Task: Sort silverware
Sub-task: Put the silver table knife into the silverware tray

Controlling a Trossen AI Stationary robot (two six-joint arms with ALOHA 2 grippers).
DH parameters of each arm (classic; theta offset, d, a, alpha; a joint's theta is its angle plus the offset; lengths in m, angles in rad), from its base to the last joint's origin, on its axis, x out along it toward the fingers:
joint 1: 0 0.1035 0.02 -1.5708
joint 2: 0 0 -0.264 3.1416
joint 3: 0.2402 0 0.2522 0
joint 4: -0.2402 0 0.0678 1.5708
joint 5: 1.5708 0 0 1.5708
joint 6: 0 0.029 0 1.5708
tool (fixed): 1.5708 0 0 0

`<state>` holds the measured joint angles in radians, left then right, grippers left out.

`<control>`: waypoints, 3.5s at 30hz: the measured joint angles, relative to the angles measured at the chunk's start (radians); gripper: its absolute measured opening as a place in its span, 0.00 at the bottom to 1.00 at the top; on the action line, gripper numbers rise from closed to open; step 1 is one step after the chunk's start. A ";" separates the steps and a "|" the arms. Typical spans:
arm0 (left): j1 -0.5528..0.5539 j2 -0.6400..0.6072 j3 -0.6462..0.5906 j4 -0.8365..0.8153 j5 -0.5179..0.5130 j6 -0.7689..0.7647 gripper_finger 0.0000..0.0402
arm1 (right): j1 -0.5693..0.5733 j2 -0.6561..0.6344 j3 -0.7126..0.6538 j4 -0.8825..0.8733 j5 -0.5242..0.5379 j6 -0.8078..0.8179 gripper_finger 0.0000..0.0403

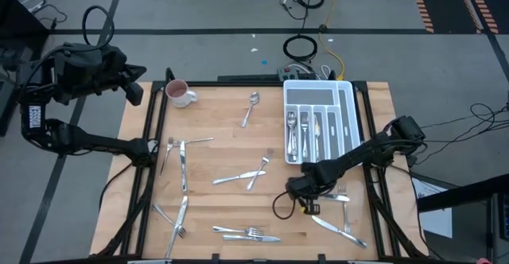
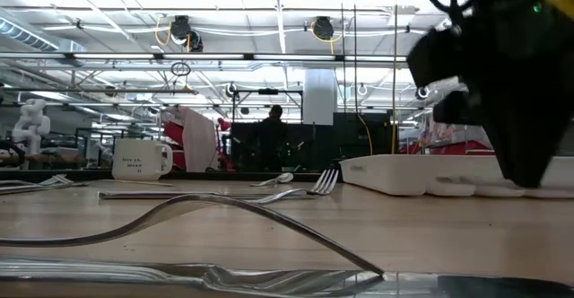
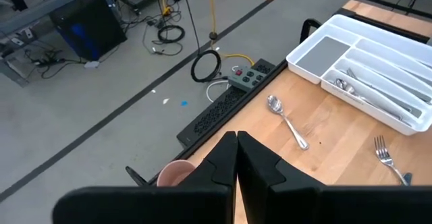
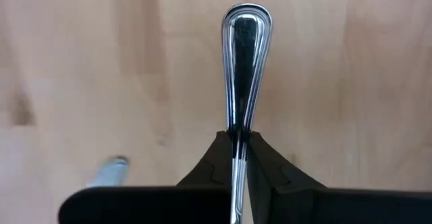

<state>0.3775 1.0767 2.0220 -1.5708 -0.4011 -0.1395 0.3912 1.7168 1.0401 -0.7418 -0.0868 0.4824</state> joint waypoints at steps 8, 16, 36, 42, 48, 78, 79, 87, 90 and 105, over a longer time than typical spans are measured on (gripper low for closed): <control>0.000 0.000 0.000 0.000 0.000 0.040 0.03 | -0.007 -0.002 0.153 -0.082 0.002 -0.043 0.00; 0.000 0.000 0.000 0.000 0.000 0.049 0.03 | -0.057 -0.002 0.359 -0.259 0.039 -0.362 0.00; 0.000 0.000 0.000 0.000 0.000 -0.013 0.03 | -0.372 -0.005 0.432 -0.779 0.266 -1.485 0.00; 0.000 0.000 0.000 0.000 0.000 -0.039 0.03 | -0.442 -0.005 0.399 -0.779 0.358 -1.670 0.00; 0.000 0.000 0.000 0.000 0.000 -0.065 0.03 | -0.458 -0.005 0.275 -0.763 0.406 -1.713 0.00; 0.000 0.000 0.000 0.000 -0.053 -0.093 0.03 | -0.389 -0.111 -0.102 -0.372 0.322 -1.916 0.00; 0.000 0.000 0.000 0.000 -0.053 -0.092 0.03 | -0.391 -0.111 -0.102 -0.371 0.321 -1.919 0.00; 0.000 0.000 0.000 0.000 -0.053 -0.095 0.03 | -0.392 -0.111 -0.103 -0.349 0.293 -1.912 0.00; 0.000 0.000 0.000 0.000 -0.053 -0.095 0.03 | -0.393 -0.111 -0.103 -0.348 0.286 -1.879 0.02; 0.000 0.000 0.000 0.000 -0.053 -0.094 0.03 | -0.391 -0.111 -0.103 -0.298 0.192 -1.852 0.16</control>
<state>0.3772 1.0767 2.0220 -1.5711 -0.4538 -0.2337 0.0000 1.6062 0.9375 -1.0400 0.1055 -1.3693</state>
